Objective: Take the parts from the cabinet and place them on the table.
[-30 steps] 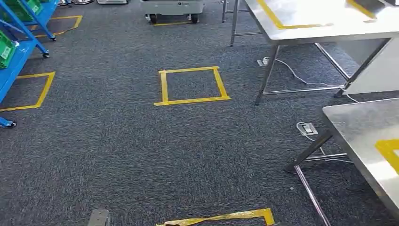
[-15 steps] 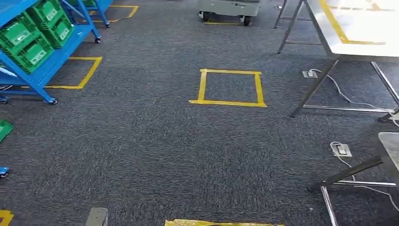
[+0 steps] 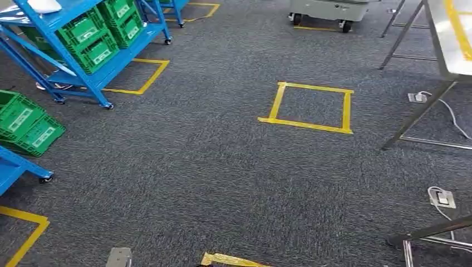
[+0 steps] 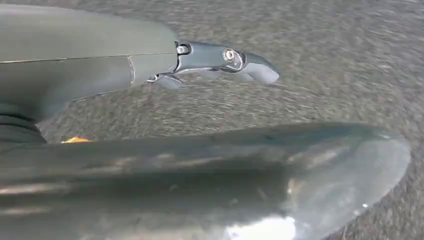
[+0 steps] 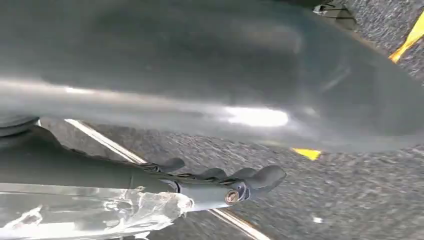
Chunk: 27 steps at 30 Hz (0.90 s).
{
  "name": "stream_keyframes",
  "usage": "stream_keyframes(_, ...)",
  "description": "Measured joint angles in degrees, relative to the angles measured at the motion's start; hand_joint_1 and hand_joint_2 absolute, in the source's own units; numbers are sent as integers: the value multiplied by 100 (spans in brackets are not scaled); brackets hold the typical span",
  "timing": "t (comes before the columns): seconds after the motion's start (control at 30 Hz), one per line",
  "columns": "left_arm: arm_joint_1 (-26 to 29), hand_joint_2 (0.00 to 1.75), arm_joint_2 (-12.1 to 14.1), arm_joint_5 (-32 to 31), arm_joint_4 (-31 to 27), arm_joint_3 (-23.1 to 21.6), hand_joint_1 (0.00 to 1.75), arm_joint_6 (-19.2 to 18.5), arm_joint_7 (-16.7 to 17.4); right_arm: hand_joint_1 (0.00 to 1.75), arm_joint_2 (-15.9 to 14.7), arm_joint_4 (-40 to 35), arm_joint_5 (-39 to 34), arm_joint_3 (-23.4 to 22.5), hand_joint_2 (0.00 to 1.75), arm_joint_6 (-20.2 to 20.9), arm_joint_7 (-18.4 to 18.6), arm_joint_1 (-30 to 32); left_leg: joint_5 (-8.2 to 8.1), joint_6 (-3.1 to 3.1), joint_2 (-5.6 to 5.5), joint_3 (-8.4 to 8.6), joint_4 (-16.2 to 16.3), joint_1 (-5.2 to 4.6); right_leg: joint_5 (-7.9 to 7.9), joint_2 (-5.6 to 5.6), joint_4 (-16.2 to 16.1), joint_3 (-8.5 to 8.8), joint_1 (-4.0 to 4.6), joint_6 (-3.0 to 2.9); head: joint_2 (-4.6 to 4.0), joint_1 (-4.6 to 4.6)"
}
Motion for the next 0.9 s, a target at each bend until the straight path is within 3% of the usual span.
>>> stream_keyframes(0.03,-5,0,0,-2,0,0,0,0,-4,0,0,0,4,0,0,0,0,-2,224,19,130,281,-501,-9,-11,-68,0,21,0,14,0,0)
stream_keyframes(0.07,-15,0,-2,-2,0,-2,0,0,-9,0,0,0,7,2,0,0,0,-2,340,47,466,531,-916,-35,-27,-121,0,48,17,39,0,-2)
stream_keyframes(0.1,-42,0,-4,-4,0,-7,0,0,-9,0,0,0,9,2,0,0,0,4,269,73,683,598,-1128,-103,-71,-179,42,43,73,84,0,-15)
stream_keyframes(0.23,-35,0,2,-20,0,-31,0,9,-11,0,0,0,39,4,0,2,0,-13,313,198,315,567,-1136,-73,-121,-456,-9,131,61,184,0,-7)
stream_keyframes(0.27,-15,0,0,-20,0,-35,0,11,-11,0,0,0,41,4,0,0,-2,-25,328,225,243,568,-1140,-39,-211,-116,99,92,38,240,0,29)
stream_keyframes(0.3,-22,0,2,-20,0,-35,0,13,-11,0,0,0,41,7,0,0,-9,-23,337,262,194,566,-1140,-26,-400,163,400,-31,22,252,0,59)
stream_keyframes(0.33,-37,0,-4,-20,0,-39,0,13,-11,0,0,0,41,7,0,0,-9,-13,344,283,104,557,-1140,-20,-634,305,864,-242,14,265,0,77)
stream_keyframes(0.37,-48,0,-11,-20,0,-42,0,13,-11,0,0,0,41,7,0,0,-4,5,344,288,11,548,-1139,-20,-857,366,1383,-494,11,276,0,85)
stream_keyframes(0.4,-42,0,-9,-20,0,-42,0,13,-11,0,0,0,39,7,0,0,-4,16,345,289,-94,549,-1139,-20,-979,382,1785,-703,11,275,0,87)
stream_keyframes(0.43,-33,0,-7,-20,0,-42,0,13,-11,0,0,0,39,7,0,2,-2,23,347,287,-183,553,-1138,-20,-933,384,1872,-779,11,273,0,92)
stream_keyframes(0.47,-22,0,0,-20,0,-42,0,13,-11,0,0,0,39,7,0,2,-2,23,350,282,-274,559,-1136,-20,-754,386,1690,-721,8,265,0,90)
stream_keyframes(0.53,-22,0,-6,-20,0,-42,0,13,-11,0,0,0,39,7,0,2,-2,12,357,260,-455,579,-1130,-6,-190,488,743,-301,-16,253,0,87)
stream_keyframes(0.57,-24,0,-9,-20,0,-42,0,11,-11,0,0,0,39,7,0,2,-2,10,357,235,-531,579,-1125,2,31,742,252,-75,-53,265,0,94)
stream_keyframes(0.6,-35,0,-4,-22,0,-42,0,13,-11,0,0,2,39,7,0,2,-4,10,358,188,-594,551,-1094,-28,-56,1019,54,-4,-84,268,0,94)
stream_keyframes(0.7,-9,0,-2,-28,0,-42,0,24,-11,0,0,2,39,7,0,-4,-4,9,430,67,-779,482,-1137,33,-19,843,66,5,-28,157,0,81)
stream_keyframes(0.73,10,0,2,-26,0,-42,0,28,-11,0,0,2,48,7,0,-11,-2,8,445,34,-847,462,-1142,31,13,769,31,11,-47,107,0,83)
stream_keyframes(0.77,20,0,4,-20,0,-39,0,31,-13,0,2,2,57,7,0,-18,-2,1,387,25,-672,451,-1097,17,42,663,1,18,-62,61,0,81)
stream_keyframes(0.8,15,0,-2,-20,0,-39,0,31,-15,0,2,2,68,7,0,-28,-4,-5,218,5,-344,349,-903,-17,50,623,-14,18,-54,33,0,22)
stream_keyframes(0.83,-7,0,-2,-20,0,-39,0,31,-20,0,2,2,83,7,0,-31,-6,7,-19,-17,-175,161,-517,-16,50,530,-15,9,-40,15,0,-7)
stream_keyframes(0.9,-34,0,-2,-22,0,-42,0,31,-28,0,0,2,107,7,0,-35,-4,40,-434,-35,-52,-293,453,-14,36,315,-15,4,-18,-6,-2,-4)
